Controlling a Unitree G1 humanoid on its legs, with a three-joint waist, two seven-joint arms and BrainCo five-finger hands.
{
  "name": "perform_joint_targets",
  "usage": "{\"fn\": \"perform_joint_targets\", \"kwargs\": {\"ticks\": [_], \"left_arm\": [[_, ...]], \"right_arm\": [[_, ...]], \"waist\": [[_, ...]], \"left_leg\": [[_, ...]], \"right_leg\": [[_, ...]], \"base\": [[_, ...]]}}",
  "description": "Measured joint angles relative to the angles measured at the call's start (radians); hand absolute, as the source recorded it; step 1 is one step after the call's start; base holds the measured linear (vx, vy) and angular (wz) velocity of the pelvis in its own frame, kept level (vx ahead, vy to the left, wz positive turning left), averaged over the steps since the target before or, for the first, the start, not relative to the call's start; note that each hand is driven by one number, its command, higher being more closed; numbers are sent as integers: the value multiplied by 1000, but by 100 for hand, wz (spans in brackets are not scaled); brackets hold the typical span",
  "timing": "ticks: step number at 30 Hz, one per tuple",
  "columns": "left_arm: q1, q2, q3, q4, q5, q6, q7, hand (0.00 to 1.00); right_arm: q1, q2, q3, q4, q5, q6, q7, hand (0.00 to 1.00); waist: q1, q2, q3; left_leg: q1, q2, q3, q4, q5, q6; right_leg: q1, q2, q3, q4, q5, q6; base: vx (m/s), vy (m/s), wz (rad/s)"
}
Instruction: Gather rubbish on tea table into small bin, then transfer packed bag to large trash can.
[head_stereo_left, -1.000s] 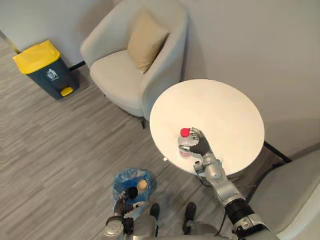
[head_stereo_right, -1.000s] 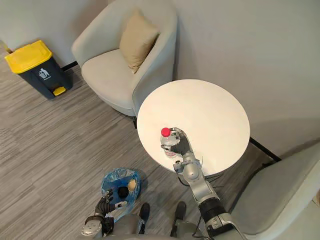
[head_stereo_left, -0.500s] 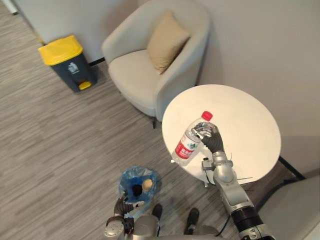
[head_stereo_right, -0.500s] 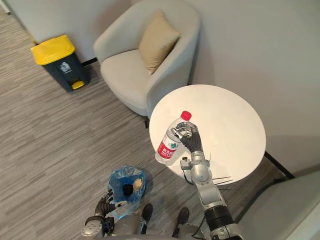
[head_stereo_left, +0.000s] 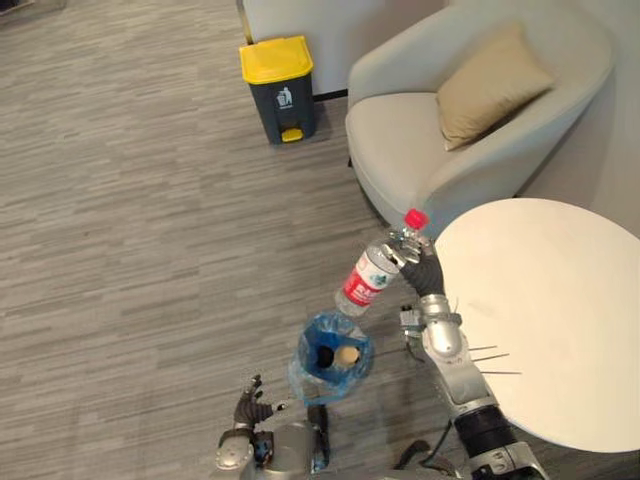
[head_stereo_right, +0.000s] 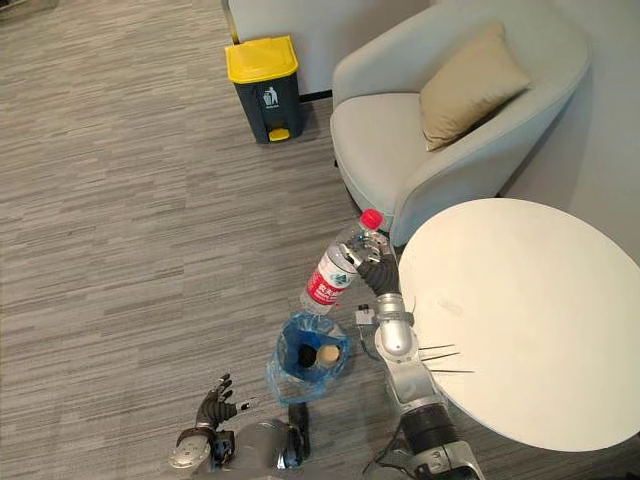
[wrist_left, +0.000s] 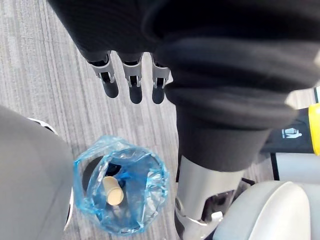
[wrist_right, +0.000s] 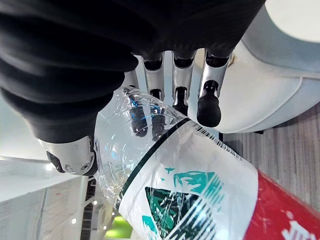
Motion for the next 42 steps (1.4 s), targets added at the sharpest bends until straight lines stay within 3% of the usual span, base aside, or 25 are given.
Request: {"fn": "perform_joint_targets", "kwargs": {"ticks": [2,5,6,7,8,9,11,14,18,20,24,28,33,34,39,42], "left_arm": [[-8,22,-11,-11,9,0,1,0],[-33,43,-12,-21,7,-6,3,0],[-45,45,-11,-21,6,-7,3,0],[-76,49,-12,-19,7,-11,5,0],[-102,39,-21,-20,6,-16,17,0],[-106,37,-21,-20,4,-23,21,0],[-133,40,-18,-15,-5,-26,39,0],[-184,39,-14,12,-32,-35,64,0],[-316,-17,75,29,-71,-49,118,0],[-386,-62,132,-41,-92,-67,154,0],[-441,-85,181,-163,-116,-90,184,0],[-467,-87,193,-247,-129,-95,199,0],[-474,-71,193,-324,-131,-93,199,0],[-475,-64,193,-331,-131,-93,199,0],[-485,-44,180,-335,-128,-93,200,0],[-497,-38,176,-338,-127,-93,202,0]], "right_arm": [[-4,-11,13,0,-19,1,12,100],[-32,-54,45,-1,-37,1,14,100],[-42,-65,52,-3,-38,1,14,100],[-62,-75,57,-3,-39,0,15,100],[-91,-107,64,0,-52,4,15,100],[-108,-114,75,5,-67,5,15,100],[-152,-120,90,42,-96,4,15,100],[-212,-118,90,156,-129,6,5,100],[-330,-114,86,226,-151,20,-75,100],[-399,-98,81,212,-152,27,-122,100],[-487,-72,79,149,-176,50,-194,100],[-543,-72,60,149,-192,70,-232,100],[-577,-72,29,169,-194,91,-256,100],[-583,-72,24,186,-197,93,-258,0],[-587,-75,7,230,-240,131,-274,0],[-588,-76,1,227,-264,132,-276,0]], "waist": [[-28,0,39],[-41,4,92],[-42,-4,103],[-45,5,133],[-35,40,164],[-27,50,168],[-16,62,183],[-10,67,197],[-11,70,207],[-10,69,267],[-1,69,290],[38,68,301],[40,68,301],[40,68,301],[41,67,302],[36,63,303]], "left_leg": [[-39,-2,-68,43,-22,9],[-124,-7,-126,110,-23,-13],[-153,-13,-139,145,-30,-22],[-211,-25,-167,225,-53,-29],[-271,-13,-193,279,-65,-41],[-304,-7,-195,287,-66,-44],[-391,-1,-212,290,-50,-66],[-479,24,-230,336,-42,-68],[-695,30,-240,432,-42,-68],[-799,28,-243,503,-51,-78],[-1022,61,-223,610,-62,-75],[-1162,82,-214,698,-58,-79],[-1246,79,-207,729,-51,-82],[-1255,79,-206,729,-48,-83],[-1278,81,-207,728,-41,-87],[-1279,83,-208,726,-37,-85]], "right_leg": [[-85,70,189,53,-96,20],[-181,163,293,-28,-96,30],[-197,169,300,-48,-83,39],[-234,171,310,-20,-29,58],[-278,178,294,25,-41,52],[-312,183,296,39,-44,48],[-399,187,278,62,-43,32],[-469,209,258,96,-47,14],[-685,203,263,206,-60,-1],[-791,190,272,297,-85,-5],[-1013,159,269,447,-132,-20],[-1149,137,270,564,-164,-31],[-1233,117,284,626,-185,-19],[-1243,115,284,630,-188,-17],[-1267,114,282,635,-189,-16],[-1268,115,281,635,-187,-20]], "base": [[-40,13,69],[-77,-55,82],[-70,-113,100],[-86,-128,82],[-104,-133,60],[-64,-100,19],[-25,-137,12],[-20,-93,5],[-94,-27,-1],[-144,-26,8],[-164,-77,25],[-93,-62,20],[-74,9,18],[-53,9,8],[-54,11,2],[-27,8,0]]}}
